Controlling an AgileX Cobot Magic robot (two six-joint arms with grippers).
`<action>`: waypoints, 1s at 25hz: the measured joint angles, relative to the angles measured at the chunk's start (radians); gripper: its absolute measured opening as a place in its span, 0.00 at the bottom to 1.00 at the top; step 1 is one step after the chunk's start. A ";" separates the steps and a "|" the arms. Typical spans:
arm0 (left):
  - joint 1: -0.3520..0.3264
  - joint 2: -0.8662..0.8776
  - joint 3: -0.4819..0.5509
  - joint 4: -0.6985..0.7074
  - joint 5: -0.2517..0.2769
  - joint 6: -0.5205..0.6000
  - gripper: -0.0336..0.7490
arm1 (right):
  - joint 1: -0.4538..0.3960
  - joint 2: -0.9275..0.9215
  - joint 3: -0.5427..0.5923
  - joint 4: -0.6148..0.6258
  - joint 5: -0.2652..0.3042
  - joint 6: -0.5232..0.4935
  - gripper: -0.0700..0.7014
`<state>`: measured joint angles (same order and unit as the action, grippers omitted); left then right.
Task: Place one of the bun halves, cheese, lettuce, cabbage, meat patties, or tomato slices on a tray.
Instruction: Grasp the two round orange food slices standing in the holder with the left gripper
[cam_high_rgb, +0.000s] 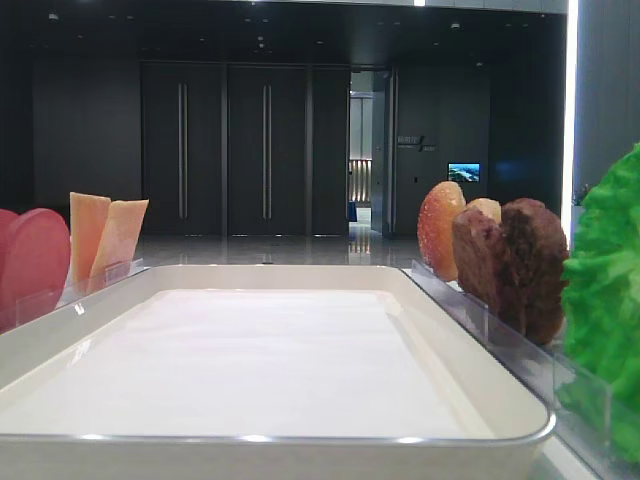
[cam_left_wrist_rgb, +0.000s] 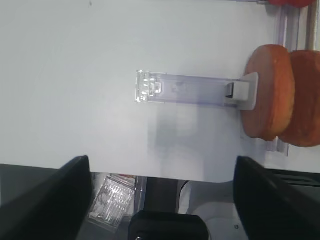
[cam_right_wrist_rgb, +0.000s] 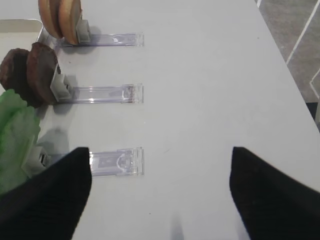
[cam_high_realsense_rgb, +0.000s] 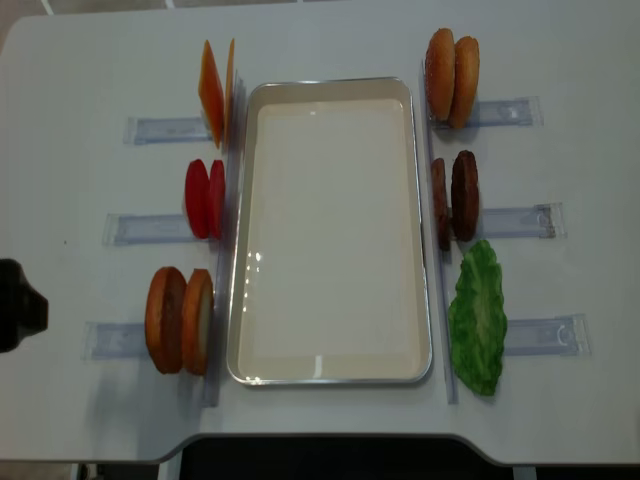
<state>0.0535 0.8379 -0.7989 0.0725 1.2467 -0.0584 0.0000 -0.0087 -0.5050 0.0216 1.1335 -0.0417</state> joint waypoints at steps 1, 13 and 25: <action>0.000 0.026 -0.013 0.007 0.000 0.000 0.93 | 0.000 0.000 0.000 0.000 0.000 0.000 0.79; 0.000 0.283 -0.192 0.014 -0.007 0.019 0.93 | 0.000 0.000 0.000 0.000 0.000 0.000 0.79; -0.020 0.339 -0.211 0.031 -0.007 0.009 0.93 | 0.000 0.000 0.000 0.000 0.000 0.000 0.79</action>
<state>0.0331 1.1770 -1.0098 0.1039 1.2396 -0.0494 0.0000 -0.0087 -0.5050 0.0216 1.1335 -0.0417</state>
